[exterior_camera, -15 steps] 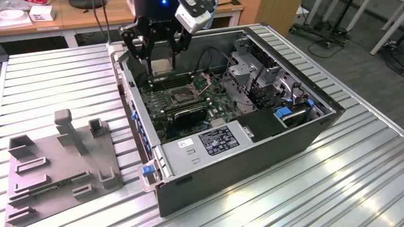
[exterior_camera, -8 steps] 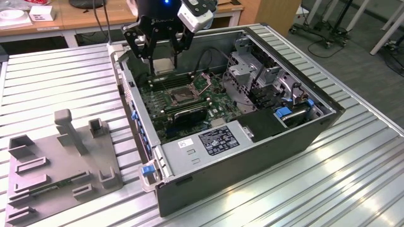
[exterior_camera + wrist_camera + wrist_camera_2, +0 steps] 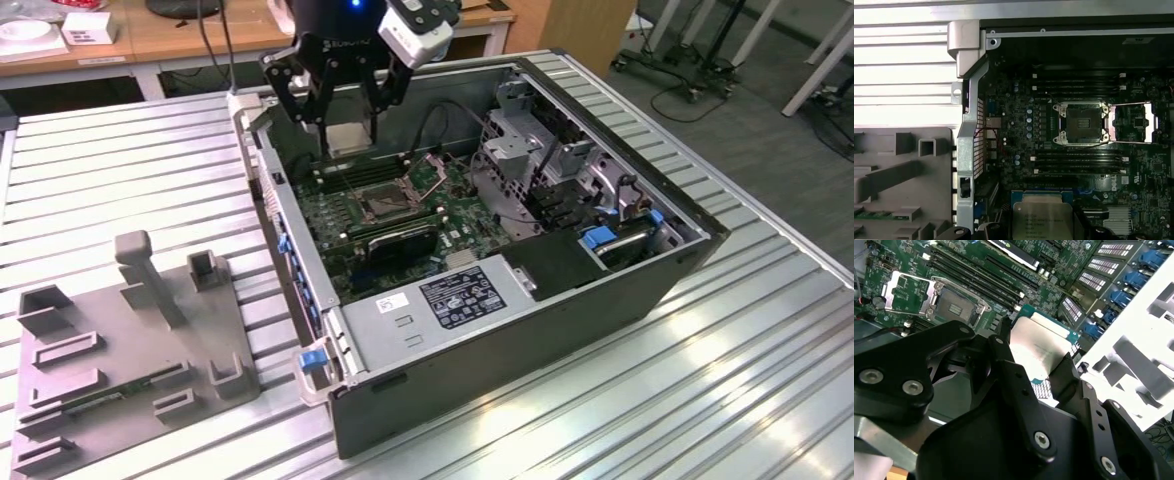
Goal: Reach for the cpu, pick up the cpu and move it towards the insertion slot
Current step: 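Pick up the cpu and move it towards the insertion slot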
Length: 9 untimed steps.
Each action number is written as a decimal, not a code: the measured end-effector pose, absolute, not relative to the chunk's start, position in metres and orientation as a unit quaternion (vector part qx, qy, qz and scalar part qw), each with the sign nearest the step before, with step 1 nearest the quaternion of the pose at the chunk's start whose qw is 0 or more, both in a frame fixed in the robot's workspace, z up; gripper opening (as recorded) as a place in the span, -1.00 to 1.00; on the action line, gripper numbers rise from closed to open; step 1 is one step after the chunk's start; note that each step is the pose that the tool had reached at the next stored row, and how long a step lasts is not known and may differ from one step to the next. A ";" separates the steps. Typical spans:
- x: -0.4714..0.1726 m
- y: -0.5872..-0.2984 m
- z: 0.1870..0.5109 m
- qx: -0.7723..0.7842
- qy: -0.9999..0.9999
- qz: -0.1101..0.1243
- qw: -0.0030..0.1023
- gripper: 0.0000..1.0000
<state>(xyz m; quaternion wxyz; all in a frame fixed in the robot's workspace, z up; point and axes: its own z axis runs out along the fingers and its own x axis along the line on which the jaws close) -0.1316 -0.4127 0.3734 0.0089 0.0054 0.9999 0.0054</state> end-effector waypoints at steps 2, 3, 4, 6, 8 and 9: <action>-0.131 -0.412 0.373 0.005 1.000 0.005 0.009 0.09; -0.130 -0.412 0.373 0.005 1.000 0.005 0.009 0.09; -0.130 -0.412 0.373 0.005 1.000 0.005 0.009 0.09; -0.129 -0.411 0.373 0.005 1.000 0.006 0.009 0.09; -0.127 -0.411 0.373 0.005 1.000 0.005 0.009 0.09; -0.127 -0.410 0.373 0.005 1.000 0.005 0.009 0.09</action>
